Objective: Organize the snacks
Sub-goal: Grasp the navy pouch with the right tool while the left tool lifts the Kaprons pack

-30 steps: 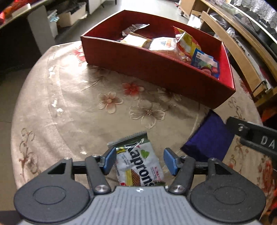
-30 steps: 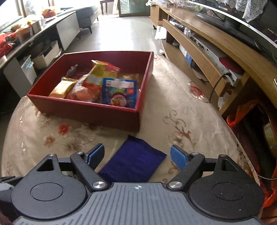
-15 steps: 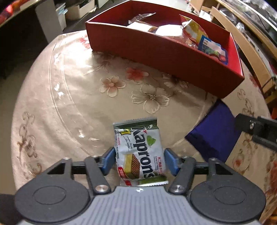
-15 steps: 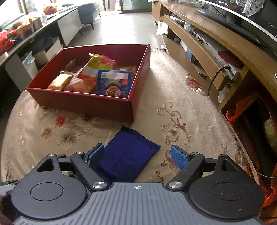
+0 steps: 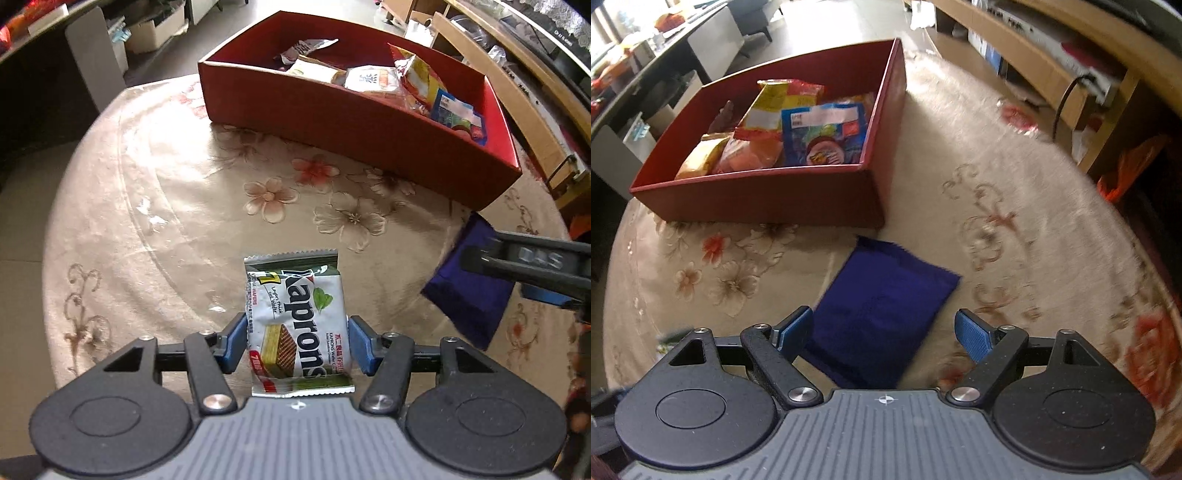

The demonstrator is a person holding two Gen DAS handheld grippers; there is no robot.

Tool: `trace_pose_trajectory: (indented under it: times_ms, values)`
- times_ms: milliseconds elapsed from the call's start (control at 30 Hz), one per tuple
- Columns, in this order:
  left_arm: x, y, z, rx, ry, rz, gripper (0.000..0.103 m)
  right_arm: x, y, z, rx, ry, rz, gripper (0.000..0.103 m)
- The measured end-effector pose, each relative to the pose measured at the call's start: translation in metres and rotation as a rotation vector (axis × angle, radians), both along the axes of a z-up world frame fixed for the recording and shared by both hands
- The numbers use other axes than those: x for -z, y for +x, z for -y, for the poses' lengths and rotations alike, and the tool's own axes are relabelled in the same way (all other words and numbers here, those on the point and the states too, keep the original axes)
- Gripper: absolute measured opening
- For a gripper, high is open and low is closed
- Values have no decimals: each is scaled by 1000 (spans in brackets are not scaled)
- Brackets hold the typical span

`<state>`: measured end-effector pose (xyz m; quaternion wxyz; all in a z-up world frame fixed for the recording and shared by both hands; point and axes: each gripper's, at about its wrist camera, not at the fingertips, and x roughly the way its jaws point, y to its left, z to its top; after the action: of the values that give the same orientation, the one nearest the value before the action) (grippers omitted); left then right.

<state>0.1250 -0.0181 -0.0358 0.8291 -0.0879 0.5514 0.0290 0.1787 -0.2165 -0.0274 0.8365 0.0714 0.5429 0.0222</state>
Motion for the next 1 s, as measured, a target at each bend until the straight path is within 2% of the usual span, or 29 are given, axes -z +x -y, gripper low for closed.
trace_pose_trajectory:
  times_ms: [133, 167, 233, 333, 367, 467, 500, 667, 867, 933, 1000]
  values:
    - [5, 4, -4, -5, -42, -20, 57, 14, 7, -13, 36, -8, -29, 92]
    - [6, 4, -3, -2, -47, -23, 57, 16, 9, -17, 36, -20, -26, 96]
    - [7, 4, -2, 8, -42, -21, 57, 18, 10, -26, 29, -70, -10, 97]
    - [6, 3, -2, 23, -46, -23, 58, 22, 8, -41, -35, -175, 4, 91]
    - [5, 3, -3, 27, -49, -24, 58, 21, 5, -44, -63, -183, 17, 87]
    - [7, 1, -5, 35, -34, -24, 58, 16, -5, -40, -104, -173, 14, 74]
    - [7, -1, -5, 39, -31, -25, 58, 16, -10, -38, -110, -162, 6, 73]
    - [8, -6, -4, 62, -24, -23, 57, 11, -40, -25, -148, -109, -25, 72]
    - [10, -10, 3, 104, 7, -15, 58, 6, -68, -20, -157, -120, -36, 72]
    - [11, -9, 4, 114, 15, -9, 58, 8, -65, -19, -157, -139, -36, 73]
    - [11, -9, 5, 126, 26, -5, 60, 8, -64, -22, -165, -147, -32, 79]
